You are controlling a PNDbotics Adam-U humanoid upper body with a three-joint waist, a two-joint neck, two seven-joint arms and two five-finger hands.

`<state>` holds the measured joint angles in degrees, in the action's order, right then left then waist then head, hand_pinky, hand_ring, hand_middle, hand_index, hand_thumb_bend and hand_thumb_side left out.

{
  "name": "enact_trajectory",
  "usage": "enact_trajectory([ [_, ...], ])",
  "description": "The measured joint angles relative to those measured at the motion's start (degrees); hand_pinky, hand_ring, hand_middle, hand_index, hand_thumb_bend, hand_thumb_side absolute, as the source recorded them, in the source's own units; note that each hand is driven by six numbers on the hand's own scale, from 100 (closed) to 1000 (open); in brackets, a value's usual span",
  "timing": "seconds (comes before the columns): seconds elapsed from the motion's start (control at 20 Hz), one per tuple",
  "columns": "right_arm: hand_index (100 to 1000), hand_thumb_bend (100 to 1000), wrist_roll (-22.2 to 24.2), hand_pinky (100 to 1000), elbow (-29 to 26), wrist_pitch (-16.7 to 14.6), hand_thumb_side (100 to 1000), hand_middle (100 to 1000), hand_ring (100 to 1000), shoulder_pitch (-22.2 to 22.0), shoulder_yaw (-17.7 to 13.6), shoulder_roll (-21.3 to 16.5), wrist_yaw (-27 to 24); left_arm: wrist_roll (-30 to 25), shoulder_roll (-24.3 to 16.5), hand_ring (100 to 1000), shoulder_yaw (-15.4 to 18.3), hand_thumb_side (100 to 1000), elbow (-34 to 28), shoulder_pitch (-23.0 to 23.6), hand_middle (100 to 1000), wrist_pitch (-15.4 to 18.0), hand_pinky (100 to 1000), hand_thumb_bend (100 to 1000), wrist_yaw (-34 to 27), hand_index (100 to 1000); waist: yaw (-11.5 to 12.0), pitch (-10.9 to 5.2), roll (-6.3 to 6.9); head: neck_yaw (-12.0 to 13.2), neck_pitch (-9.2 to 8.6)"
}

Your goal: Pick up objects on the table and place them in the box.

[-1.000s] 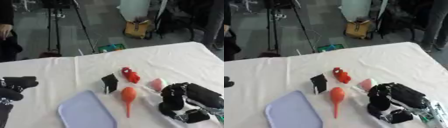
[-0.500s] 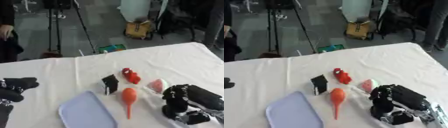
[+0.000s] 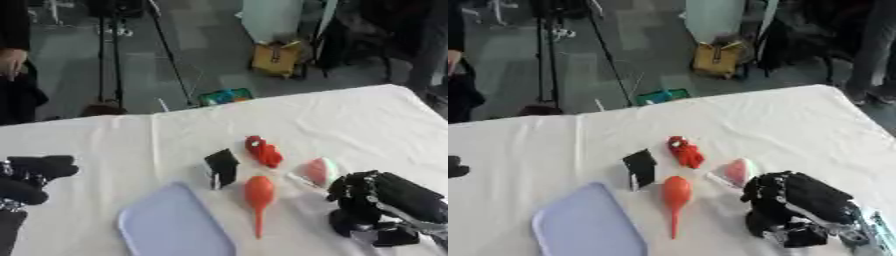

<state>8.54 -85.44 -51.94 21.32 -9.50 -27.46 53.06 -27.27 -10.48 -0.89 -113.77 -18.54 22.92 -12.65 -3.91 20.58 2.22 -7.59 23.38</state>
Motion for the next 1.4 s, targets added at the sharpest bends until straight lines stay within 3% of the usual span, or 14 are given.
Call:
enact_trajectory([
  [0.25,770,359,0.18,450,0.45,0.0,100,718,686,0.0,0.01,0.0,-2.33,-0.14,0.0,848,-0.01,995,0.0,-0.07,732,-0.02,845,100,0.0,678,0.0,0.04,0.0,0.0,-0.07],
  [0.45,777,314,0.9,452,0.48,0.06,100,742,689,-0.13,0.09,0.0,-3.8,-0.15,0.0,848,-0.06,996,0.0,-0.11,732,-0.04,846,100,0.0,678,0.02,0.04,0.0,0.0,-0.15],
  [0.5,773,253,1.11,451,0.48,0.07,100,749,692,-0.14,0.18,0.0,-4.27,-0.16,0.0,848,-0.14,994,0.0,-0.12,732,-0.05,847,100,0.0,678,0.02,0.04,0.0,0.0,-0.22],
  [0.85,744,101,2.46,447,0.46,0.23,100,748,689,-0.18,0.75,-0.02,-7.7,-0.28,0.01,848,-0.31,995,0.0,-0.13,732,-0.18,848,100,-0.03,678,0.05,0.03,-0.09,0.0,-0.33],
  [1.4,661,100,4.96,434,-0.45,1.42,100,674,670,-0.5,1.42,-0.99,-13.42,-0.26,0.01,848,-0.31,996,0.0,-0.13,734,-0.6,848,100,-0.05,678,-0.02,-0.01,-0.74,0.08,-0.33],
])
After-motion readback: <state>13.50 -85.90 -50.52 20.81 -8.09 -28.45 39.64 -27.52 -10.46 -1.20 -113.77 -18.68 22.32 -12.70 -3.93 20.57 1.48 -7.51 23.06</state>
